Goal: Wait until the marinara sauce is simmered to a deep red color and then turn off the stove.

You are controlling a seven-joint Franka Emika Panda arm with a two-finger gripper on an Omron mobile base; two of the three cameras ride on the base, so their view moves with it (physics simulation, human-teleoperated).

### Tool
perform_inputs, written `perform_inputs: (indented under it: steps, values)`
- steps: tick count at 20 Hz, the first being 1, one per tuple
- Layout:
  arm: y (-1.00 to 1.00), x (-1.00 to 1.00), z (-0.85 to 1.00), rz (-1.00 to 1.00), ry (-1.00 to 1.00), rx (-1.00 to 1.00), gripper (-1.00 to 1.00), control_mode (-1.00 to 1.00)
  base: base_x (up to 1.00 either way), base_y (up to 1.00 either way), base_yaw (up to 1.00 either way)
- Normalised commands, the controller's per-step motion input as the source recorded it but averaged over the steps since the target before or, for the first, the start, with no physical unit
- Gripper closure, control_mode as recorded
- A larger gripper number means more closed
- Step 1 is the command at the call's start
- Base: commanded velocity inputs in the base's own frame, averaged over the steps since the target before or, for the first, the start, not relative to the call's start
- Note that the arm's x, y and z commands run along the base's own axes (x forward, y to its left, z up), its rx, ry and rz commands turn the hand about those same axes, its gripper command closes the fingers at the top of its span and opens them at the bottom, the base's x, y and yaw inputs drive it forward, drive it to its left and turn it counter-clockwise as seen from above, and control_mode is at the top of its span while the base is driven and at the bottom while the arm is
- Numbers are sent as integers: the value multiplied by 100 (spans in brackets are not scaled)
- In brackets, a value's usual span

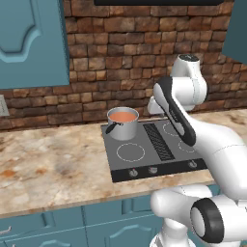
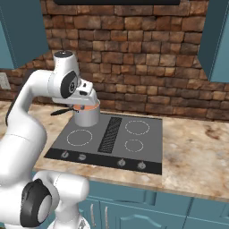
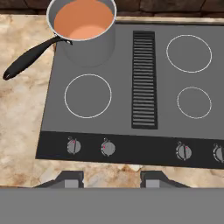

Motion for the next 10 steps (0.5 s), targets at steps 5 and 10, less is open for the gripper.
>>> perform_inputs:
  steps: [5, 10]
  values:
    - [0, -29, -19, 0, 1, 0, -100, -100, 0, 0, 0]
    - [2, -23, -44, 6, 13, -5, -100, -100, 0, 0, 0]
